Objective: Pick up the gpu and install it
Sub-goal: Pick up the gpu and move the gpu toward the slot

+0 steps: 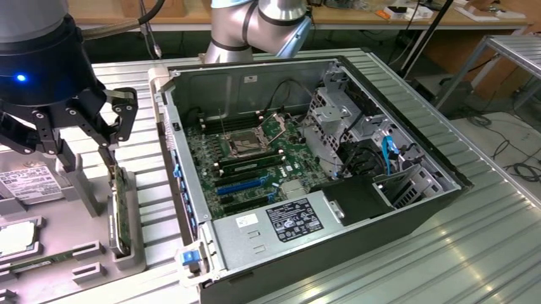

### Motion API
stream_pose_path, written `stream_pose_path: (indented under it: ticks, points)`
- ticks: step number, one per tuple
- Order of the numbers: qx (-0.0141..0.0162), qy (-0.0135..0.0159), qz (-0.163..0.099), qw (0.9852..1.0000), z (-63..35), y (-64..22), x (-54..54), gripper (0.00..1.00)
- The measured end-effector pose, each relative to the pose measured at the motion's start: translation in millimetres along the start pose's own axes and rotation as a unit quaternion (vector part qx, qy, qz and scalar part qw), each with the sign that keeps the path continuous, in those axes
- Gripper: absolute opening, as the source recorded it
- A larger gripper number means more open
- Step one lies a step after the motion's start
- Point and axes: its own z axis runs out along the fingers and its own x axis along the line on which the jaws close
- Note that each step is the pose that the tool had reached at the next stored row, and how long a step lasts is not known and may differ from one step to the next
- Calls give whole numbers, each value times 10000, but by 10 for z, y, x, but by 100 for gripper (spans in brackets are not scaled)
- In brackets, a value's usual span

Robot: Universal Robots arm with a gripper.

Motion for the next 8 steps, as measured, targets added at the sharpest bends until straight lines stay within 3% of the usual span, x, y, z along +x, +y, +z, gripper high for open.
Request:
stream_pose_path:
  ticks: [8]
  points:
    - [0,0,0,10000,0,0,0,48]
